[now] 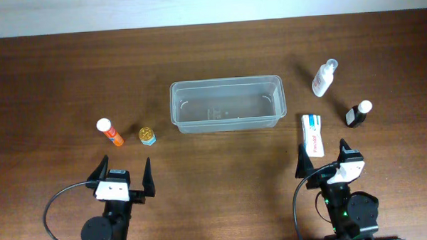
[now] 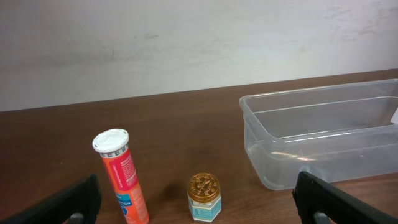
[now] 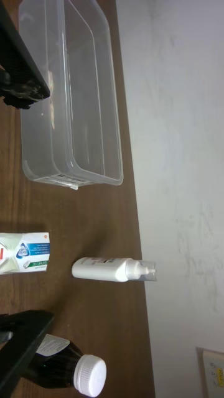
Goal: Pack container
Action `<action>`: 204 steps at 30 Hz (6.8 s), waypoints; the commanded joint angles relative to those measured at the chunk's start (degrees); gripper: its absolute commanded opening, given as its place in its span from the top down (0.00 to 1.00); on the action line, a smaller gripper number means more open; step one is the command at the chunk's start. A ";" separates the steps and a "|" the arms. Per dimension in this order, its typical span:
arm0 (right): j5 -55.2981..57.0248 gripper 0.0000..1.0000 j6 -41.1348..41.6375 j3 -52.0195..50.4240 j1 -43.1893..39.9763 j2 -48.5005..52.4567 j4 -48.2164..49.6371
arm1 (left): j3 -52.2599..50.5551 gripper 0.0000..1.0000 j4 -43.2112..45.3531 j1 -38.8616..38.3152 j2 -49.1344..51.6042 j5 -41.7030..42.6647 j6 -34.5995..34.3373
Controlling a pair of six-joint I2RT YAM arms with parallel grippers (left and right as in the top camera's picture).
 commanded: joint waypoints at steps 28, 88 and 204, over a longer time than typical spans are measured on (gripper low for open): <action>0.66 0.02 0.07 -0.28 -0.37 -0.61 -0.35 | -0.22 0.01 -0.07 0.13 -0.35 0.81 0.70; 0.94 0.01 0.20 -0.28 -0.31 -0.50 -0.35 | -0.22 0.01 -0.07 0.13 -0.35 0.81 0.70; 0.35 0.07 -7.72 54.93 -6.80 96.13 -34.75 | -0.22 0.01 -0.07 0.13 -0.35 0.81 0.68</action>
